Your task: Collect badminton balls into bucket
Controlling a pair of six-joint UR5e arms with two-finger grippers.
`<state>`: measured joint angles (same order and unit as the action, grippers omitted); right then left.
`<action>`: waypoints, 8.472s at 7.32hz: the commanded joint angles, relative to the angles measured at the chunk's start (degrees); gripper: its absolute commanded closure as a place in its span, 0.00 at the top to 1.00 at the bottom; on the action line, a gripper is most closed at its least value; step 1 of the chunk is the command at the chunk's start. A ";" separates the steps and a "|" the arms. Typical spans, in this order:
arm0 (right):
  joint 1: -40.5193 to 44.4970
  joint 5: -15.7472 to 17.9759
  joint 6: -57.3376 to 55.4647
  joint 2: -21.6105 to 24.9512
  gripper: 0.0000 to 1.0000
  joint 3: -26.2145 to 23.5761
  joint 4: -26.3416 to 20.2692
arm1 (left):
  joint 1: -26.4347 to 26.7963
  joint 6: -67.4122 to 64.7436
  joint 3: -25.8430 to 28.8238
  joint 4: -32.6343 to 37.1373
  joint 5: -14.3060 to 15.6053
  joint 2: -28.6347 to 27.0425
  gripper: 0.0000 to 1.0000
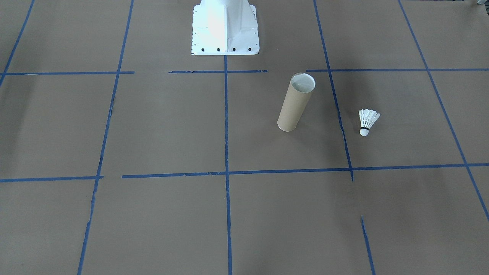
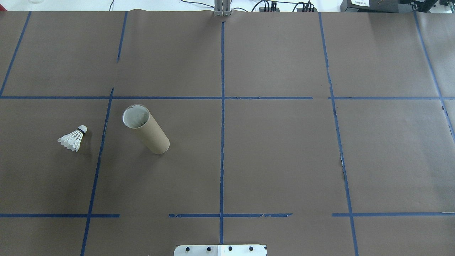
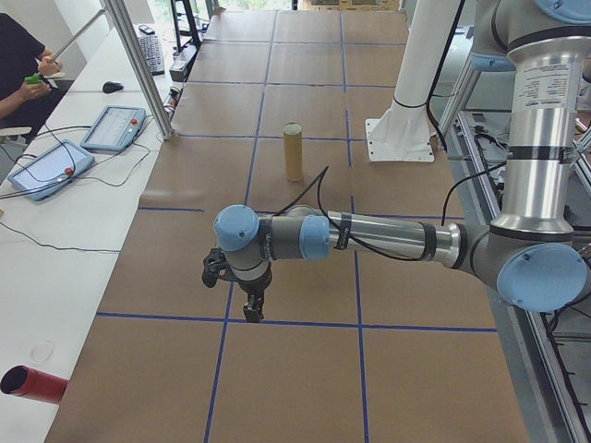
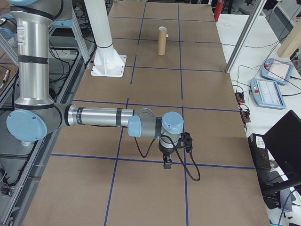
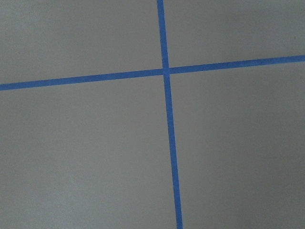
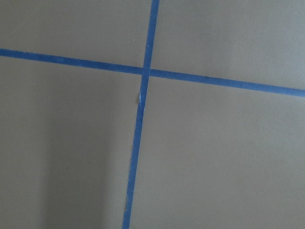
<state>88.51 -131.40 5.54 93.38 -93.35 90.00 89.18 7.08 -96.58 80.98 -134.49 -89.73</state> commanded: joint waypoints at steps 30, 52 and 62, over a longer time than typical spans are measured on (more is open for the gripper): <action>0.00 0.00 0.00 -0.04 1.00 0.01 0.00 | -41.28 -112.46 -1.86 71.42 20.84 7.11 1.00; 0.00 0.00 0.00 -0.04 1.00 0.01 0.00 | -45.15 -116.42 -1.49 70.98 24.54 5.96 0.00; 0.00 0.00 0.00 -0.04 1.00 0.01 0.00 | -35.42 -80.47 -15.61 59.57 12.42 5.53 0.00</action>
<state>88.51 -131.40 5.54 93.34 -93.38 90.00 51.49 -82.69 -108.14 147.86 -120.87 -84.01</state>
